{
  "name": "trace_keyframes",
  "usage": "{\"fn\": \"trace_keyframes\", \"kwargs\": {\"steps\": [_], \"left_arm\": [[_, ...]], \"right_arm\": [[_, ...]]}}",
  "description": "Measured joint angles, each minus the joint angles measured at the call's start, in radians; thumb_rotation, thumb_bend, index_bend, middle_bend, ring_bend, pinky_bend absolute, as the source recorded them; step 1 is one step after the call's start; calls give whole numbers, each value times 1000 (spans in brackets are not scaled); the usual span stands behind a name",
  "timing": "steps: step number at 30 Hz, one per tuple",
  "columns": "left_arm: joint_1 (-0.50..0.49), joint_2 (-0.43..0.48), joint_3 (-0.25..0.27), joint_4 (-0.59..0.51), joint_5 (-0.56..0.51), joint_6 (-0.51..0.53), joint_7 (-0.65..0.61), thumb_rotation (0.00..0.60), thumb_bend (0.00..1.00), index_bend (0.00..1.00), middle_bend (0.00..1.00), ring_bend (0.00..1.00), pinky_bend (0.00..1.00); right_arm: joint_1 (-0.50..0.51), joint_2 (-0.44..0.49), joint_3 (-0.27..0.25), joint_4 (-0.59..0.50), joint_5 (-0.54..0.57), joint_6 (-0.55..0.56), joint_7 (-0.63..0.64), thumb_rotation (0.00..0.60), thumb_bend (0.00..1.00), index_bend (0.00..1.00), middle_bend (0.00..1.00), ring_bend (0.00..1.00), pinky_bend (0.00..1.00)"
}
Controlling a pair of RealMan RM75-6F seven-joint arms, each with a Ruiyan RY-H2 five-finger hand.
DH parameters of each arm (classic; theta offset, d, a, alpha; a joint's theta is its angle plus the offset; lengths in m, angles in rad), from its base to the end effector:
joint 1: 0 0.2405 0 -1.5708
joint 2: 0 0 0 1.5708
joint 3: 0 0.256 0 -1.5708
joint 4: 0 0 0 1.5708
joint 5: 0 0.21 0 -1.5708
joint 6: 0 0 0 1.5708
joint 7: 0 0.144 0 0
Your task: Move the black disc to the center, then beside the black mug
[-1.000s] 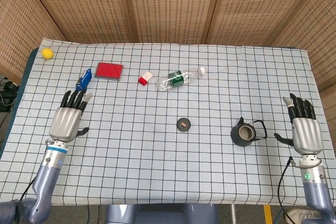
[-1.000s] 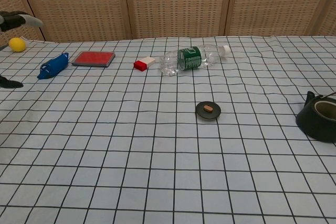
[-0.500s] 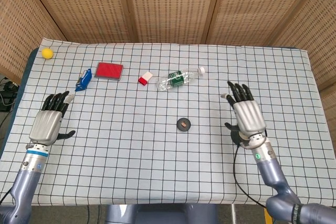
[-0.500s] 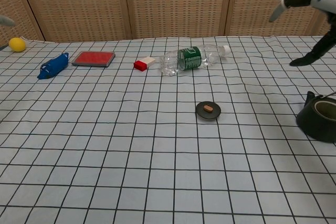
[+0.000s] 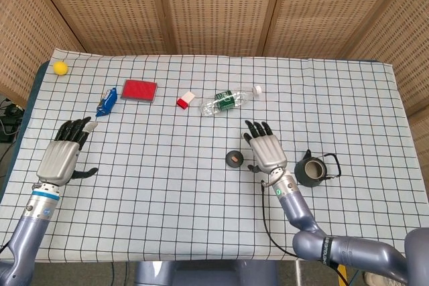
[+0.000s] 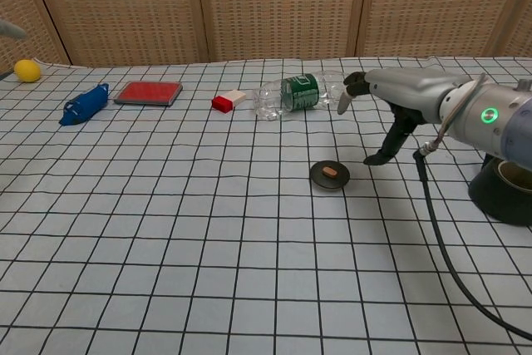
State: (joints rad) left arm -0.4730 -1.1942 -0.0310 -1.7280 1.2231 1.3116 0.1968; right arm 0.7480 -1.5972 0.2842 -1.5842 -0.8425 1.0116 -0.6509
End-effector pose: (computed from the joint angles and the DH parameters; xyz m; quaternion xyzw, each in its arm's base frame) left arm -0.2365 0.2767 0.1079 -0.6505 -0.3911 -0.3858 0.5245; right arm -0.1252 -0.3454 -0.0186 0.7159 -0.4054 0.3383 0.4568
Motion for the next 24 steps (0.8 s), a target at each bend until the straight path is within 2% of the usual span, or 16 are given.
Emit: {"fn": "trace_keyframes", "kwargs": {"steps": [6,15,24], "left_arm": [[12,10,-16,-3,7,-17,-14,600,70,0,0,0,0],[22,10,-35,-1,12,-35,-18,600,71,0,0,0,0],[31,12,-48,-2,22,-51,-26,600,71,0,0,0,0]], "right_arm": [[41,-57,-7,77,46,-18,1,600,458,309,16,0,0],[78,-84,-26,115,114,-35,-28,600,465,324,25,0,0],[124,-91,-37,117,195,-44,-78,600,374,309,20,0,0]]}}
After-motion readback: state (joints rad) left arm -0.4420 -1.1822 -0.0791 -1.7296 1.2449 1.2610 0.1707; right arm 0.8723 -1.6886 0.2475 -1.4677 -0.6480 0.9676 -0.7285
